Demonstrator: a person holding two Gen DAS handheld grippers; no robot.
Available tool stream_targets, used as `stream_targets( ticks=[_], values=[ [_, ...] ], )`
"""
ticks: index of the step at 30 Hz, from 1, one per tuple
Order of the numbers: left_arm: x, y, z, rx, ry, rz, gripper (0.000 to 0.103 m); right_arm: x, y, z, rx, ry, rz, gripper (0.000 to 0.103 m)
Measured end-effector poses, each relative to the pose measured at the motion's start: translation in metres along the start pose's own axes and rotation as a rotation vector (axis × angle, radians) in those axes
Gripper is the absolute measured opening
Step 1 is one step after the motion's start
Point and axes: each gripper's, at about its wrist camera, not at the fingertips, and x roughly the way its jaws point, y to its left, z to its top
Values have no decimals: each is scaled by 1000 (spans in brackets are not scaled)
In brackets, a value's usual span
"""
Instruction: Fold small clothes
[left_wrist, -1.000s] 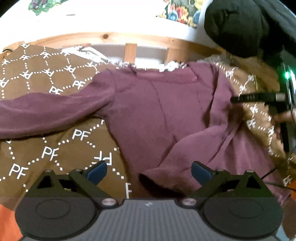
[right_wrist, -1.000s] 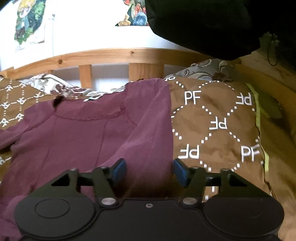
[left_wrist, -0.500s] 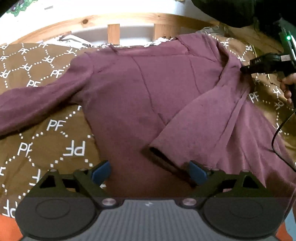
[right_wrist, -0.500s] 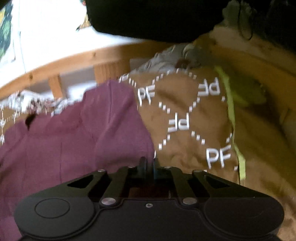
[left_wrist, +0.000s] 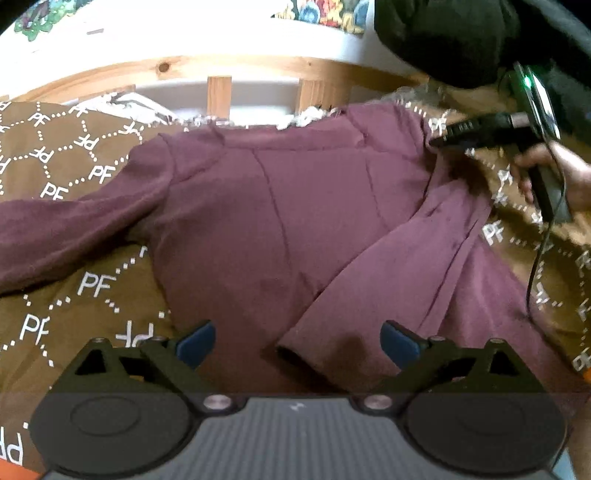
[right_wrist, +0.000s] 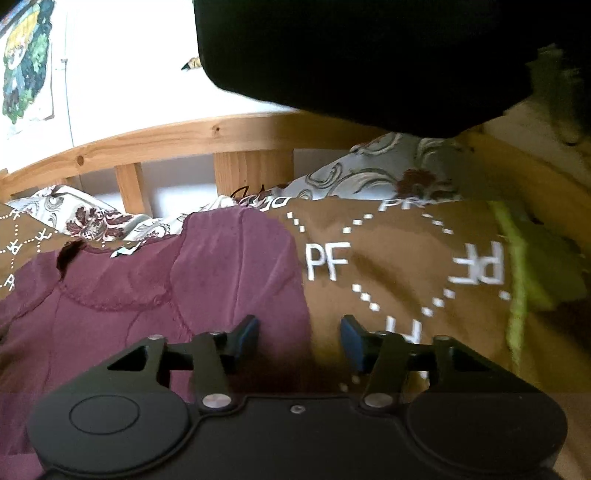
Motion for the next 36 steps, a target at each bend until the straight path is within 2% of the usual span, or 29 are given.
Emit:
stream_targets(
  ticks=[2,3,4,9,14,17,19,20,21,22,27,29,30,33,36],
  values=[
    [7,-1,-5,5,32,14,98,9,3,2,-4,17,-3,25],
    [10,0,-8,6,50,17,98,11,5,3,0,15,-20,12],
    [13,0,-11,6,70,24,98,11,5,4,10,6,-36,5],
    [12,3,-20,17,77,28,98,-5,6,7,24,-137,-112,1],
    [11,-2,-23,41,74,41,99,13,-1,5,44,-79,-115,1],
    [8,-2,-24,39,72,35,99,5,-2,3,61,-90,-118,14],
    [8,0,-25,30,74,28,100,-6,-1,-1,45,-89,-111,37],
    [8,1,-26,27,75,24,100,-14,1,-5,27,-88,-99,45],
    [9,1,-26,28,74,21,101,-22,2,-10,3,-83,-87,60],
    [9,2,-28,34,72,20,102,-30,4,-17,-25,-77,-81,69],
    [10,0,-30,50,60,20,102,-55,15,-59,-138,-20,-53,72],
    [10,2,-31,43,58,10,102,-53,14,-75,-125,41,-34,51],
    [10,2,-31,42,56,7,102,-52,11,-81,-85,63,-23,32],
    [8,4,-32,46,55,3,102,-60,3,-88,21,37,-1,13],
    [8,5,-33,46,52,-5,102,-67,-2,-86,101,40,-8,13]
  ],
)
